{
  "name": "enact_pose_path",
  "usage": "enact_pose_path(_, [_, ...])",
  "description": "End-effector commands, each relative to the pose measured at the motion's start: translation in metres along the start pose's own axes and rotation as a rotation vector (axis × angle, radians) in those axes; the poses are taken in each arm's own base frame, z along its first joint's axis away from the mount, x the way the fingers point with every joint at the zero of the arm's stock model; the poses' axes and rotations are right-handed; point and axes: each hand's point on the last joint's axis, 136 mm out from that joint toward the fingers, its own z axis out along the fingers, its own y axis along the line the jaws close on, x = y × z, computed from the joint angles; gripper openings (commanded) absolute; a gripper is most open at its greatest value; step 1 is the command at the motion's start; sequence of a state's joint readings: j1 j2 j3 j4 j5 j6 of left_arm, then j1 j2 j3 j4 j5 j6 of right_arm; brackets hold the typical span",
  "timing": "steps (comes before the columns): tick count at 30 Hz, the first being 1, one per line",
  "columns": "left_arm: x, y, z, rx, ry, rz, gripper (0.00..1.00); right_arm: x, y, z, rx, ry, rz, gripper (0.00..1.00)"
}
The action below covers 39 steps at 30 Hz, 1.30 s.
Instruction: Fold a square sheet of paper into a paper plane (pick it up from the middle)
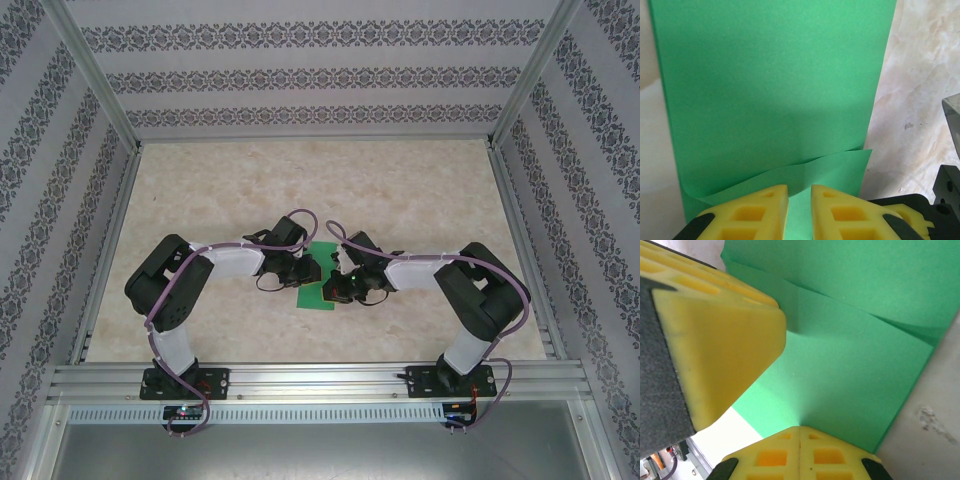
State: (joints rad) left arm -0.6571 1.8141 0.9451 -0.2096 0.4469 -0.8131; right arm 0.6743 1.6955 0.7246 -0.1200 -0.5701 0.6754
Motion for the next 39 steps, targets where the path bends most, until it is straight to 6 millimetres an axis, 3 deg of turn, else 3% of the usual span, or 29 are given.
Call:
enact_pose_path(1, [0.013, 0.019, 0.007, -0.078, 0.022, 0.002, 0.23, 0.011, -0.012, 0.003, 0.064, 0.043, -0.004, 0.04])
enact_pose_path(10, [0.012, 0.019, 0.008, -0.079, 0.023, 0.002, 0.22, 0.012, 0.025, -0.019, -0.011, 0.025, -0.071, 0.07])
enact_pose_path(21, [0.012, 0.02, 0.007, -0.085, 0.022, 0.005, 0.22, 0.038, -0.035, 0.001, 0.138, 0.1, 0.033, 0.07])
enact_pose_path(32, [0.013, 0.021, 0.006, -0.088, 0.021, 0.006, 0.22, 0.047, -0.035, -0.009, 0.038, 0.071, 0.123, 0.1])
enact_pose_path(39, [0.012, 0.021, 0.006, -0.086, 0.015, 0.005, 0.22, 0.05, -0.034, -0.012, 0.005, 0.074, 0.209, 0.04])
